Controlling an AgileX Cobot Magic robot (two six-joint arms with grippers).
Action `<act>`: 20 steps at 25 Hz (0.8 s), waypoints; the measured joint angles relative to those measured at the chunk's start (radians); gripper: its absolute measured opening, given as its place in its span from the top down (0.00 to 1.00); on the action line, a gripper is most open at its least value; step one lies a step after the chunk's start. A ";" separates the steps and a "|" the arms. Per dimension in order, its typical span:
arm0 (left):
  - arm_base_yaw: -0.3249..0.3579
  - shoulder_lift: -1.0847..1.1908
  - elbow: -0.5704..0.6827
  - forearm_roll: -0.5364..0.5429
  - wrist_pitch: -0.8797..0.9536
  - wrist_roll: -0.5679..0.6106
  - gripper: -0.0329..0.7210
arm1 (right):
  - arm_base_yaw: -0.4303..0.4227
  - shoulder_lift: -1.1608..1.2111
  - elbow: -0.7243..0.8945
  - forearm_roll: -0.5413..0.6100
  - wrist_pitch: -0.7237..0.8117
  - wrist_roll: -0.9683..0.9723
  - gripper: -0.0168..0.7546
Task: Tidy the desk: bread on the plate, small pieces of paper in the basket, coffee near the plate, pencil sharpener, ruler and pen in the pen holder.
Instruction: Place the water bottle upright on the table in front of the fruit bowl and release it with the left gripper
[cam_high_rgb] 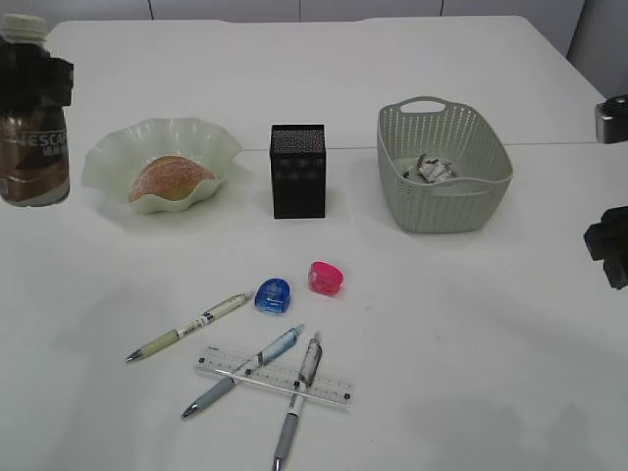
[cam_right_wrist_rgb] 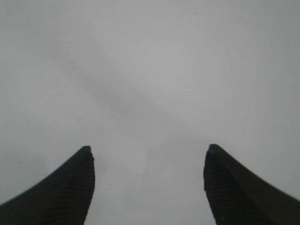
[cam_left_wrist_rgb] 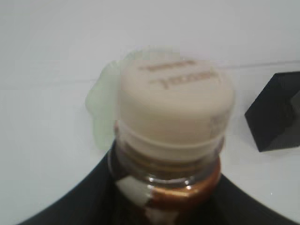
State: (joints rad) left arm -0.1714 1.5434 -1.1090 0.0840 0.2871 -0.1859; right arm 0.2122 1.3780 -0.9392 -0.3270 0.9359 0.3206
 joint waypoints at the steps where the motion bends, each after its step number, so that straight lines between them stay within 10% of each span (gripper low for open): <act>1: 0.000 -0.022 0.052 0.002 -0.097 0.000 0.55 | 0.000 0.000 0.000 -0.004 0.000 0.000 0.29; 9: 0.000 -0.016 0.448 -0.004 -0.939 0.004 0.55 | 0.000 0.000 0.000 -0.060 -0.008 0.000 0.29; 20: 0.000 0.218 0.482 -0.068 -1.302 0.021 0.55 | 0.000 0.000 0.000 -0.096 -0.034 0.000 0.29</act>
State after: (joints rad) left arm -0.1714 1.7610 -0.6266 0.0158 -1.0150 -0.1652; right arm 0.2122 1.3780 -0.9392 -0.4231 0.9018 0.3206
